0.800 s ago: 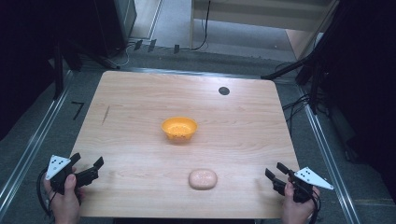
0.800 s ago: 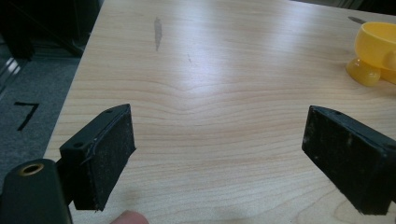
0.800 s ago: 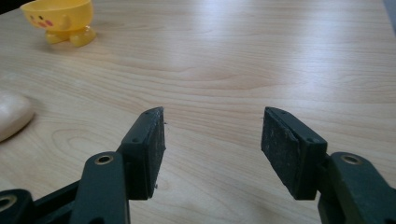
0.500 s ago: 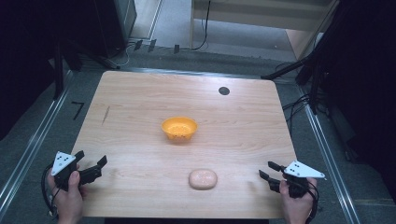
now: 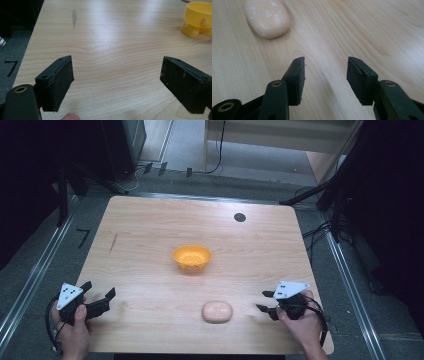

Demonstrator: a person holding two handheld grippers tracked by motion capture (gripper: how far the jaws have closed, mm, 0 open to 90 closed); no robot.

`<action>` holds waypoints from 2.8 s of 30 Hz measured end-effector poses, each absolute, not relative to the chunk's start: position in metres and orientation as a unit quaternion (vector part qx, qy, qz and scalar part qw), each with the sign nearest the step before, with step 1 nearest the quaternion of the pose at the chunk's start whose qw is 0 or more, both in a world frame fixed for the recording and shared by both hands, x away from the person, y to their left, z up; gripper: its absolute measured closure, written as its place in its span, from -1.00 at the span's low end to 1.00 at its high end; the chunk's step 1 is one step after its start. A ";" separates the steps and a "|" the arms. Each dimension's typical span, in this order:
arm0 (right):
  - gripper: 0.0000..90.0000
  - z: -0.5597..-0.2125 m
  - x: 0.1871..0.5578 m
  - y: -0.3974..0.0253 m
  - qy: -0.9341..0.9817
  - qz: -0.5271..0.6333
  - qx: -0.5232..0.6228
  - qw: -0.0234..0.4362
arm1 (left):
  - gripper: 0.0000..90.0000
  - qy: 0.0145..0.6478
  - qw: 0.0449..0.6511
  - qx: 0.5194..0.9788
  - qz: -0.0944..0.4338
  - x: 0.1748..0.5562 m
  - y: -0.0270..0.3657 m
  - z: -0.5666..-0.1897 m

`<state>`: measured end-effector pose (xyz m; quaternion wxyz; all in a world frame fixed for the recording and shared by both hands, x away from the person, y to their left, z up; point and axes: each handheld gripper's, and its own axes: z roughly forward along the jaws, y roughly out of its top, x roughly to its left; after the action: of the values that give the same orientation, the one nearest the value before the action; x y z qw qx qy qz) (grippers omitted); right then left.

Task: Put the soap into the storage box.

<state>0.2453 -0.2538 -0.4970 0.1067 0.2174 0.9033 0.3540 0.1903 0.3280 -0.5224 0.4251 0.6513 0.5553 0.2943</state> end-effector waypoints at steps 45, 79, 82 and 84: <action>-0.14 -0.493 0.263 -0.128 0.959 0.280 0.039 0.001 | -0.69 0.544 0.433 0.660 0.287 0.189 0.328 -0.523; -0.28 -0.511 0.262 -0.111 0.976 0.215 0.017 0.008 | -0.69 0.557 0.440 0.646 0.280 0.189 0.332 -0.523; -0.27 -0.512 0.262 -0.111 0.977 0.213 0.017 0.011 | -0.69 0.557 0.441 0.646 0.280 0.189 0.332 -0.523; -0.27 -0.513 0.262 -0.111 0.977 0.214 0.014 0.011 | -0.69 0.556 0.439 0.647 0.280 0.189 0.332 -0.523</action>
<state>0.2621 -0.1112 -0.5129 0.0110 0.0139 0.9767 0.2140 0.1892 0.3319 -0.5227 0.4392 0.6474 0.5564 0.2799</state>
